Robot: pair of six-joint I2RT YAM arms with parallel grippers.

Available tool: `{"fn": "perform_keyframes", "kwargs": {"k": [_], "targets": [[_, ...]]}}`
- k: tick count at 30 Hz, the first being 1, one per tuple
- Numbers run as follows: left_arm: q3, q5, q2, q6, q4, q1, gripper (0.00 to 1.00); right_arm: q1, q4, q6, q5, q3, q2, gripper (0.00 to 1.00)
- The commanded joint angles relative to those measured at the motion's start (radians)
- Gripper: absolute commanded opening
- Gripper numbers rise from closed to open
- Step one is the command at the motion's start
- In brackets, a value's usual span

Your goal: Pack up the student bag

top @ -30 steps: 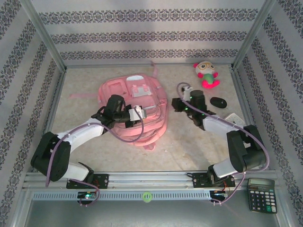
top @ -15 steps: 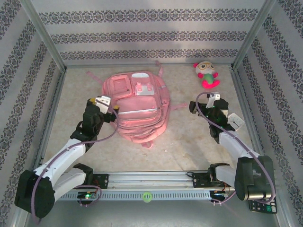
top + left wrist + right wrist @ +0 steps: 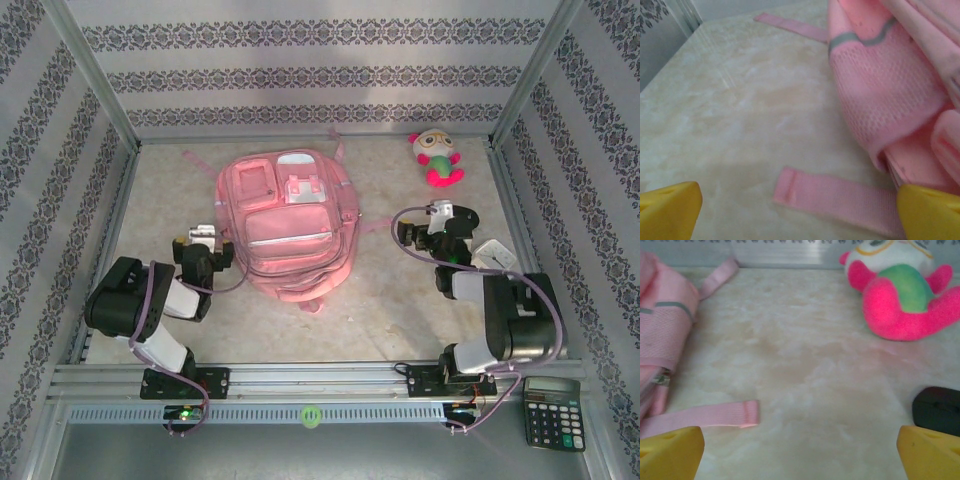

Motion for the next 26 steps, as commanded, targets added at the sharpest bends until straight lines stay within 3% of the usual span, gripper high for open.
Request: {"fn": "perform_keyframes", "kwargs": {"k": [1, 2, 6, 15, 26], "targets": [[0.107, 0.064, -0.038, -0.082, -0.1, 0.05, 0.99, -0.018, 0.073, 0.029, 0.04, -0.005, -0.002, 0.98], [0.086, 0.078, -0.015, -0.076, -0.002, 0.064, 0.99, -0.01, 0.089, 0.039, 0.081, 0.004, 0.012, 0.98], [0.055, 0.129, -0.015, -0.058, 0.057, 0.064, 0.99, 0.015, 0.108, 0.02, 0.116, -0.004, 0.017, 0.98], [0.104, 0.11, -0.026, -0.07, -0.061, 0.063, 0.99, 0.015, 0.114, 0.02, 0.117, -0.006, 0.019, 0.98], [0.094, 0.088, -0.025, -0.079, -0.032, 0.065, 0.99, 0.015, 0.113, 0.021, 0.117, -0.006, 0.018, 0.98]]}}
